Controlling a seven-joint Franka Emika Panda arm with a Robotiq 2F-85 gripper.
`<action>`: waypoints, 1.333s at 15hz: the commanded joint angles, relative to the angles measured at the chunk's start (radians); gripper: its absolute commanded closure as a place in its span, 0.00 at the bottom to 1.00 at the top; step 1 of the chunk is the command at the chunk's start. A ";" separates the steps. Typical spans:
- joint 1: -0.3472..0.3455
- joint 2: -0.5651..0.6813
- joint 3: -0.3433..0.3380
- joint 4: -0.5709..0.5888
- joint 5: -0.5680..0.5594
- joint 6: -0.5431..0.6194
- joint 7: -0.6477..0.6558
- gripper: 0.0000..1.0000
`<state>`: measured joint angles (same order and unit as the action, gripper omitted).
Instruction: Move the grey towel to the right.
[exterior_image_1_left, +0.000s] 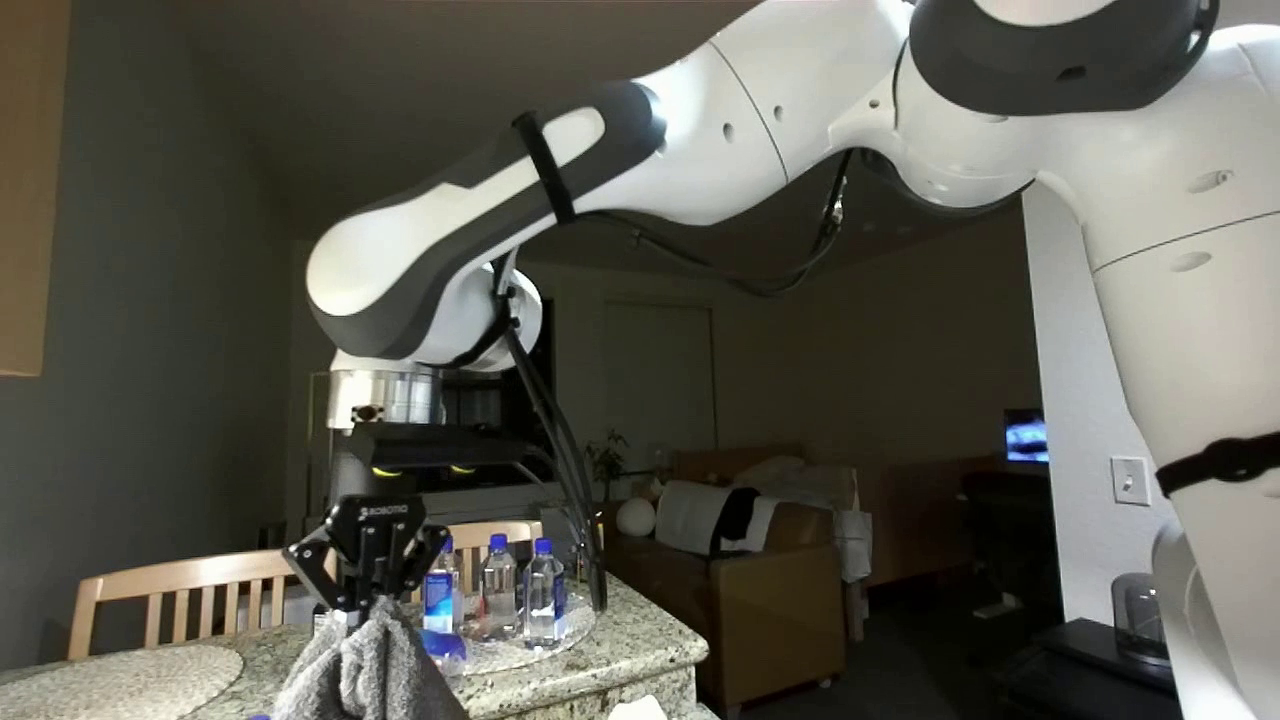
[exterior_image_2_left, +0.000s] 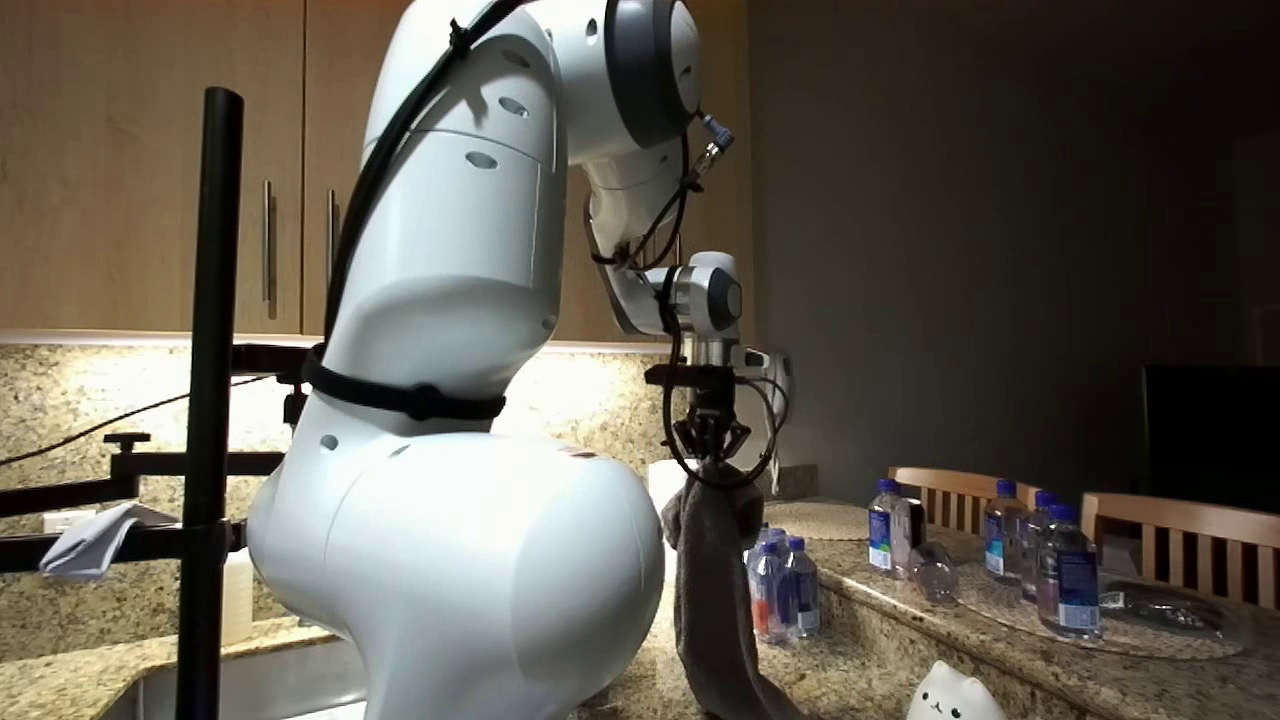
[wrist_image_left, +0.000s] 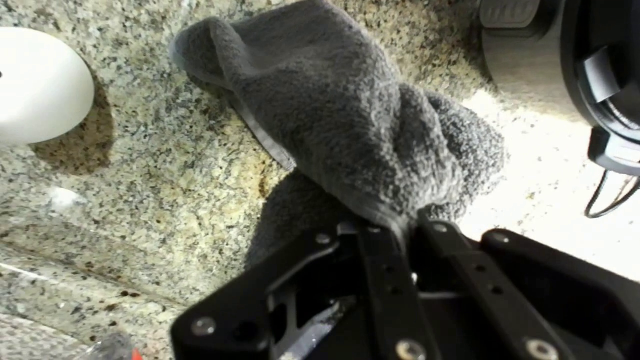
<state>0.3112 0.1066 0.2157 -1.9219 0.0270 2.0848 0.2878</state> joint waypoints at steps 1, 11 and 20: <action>-0.044 0.040 -0.027 0.068 -0.025 -0.071 0.024 0.90; -0.147 0.121 -0.124 0.174 -0.005 -0.188 -0.042 0.91; -0.161 -0.048 -0.128 0.126 -0.009 -0.231 -0.032 0.91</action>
<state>0.1471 0.1608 0.0728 -1.7401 0.0218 1.8722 0.2472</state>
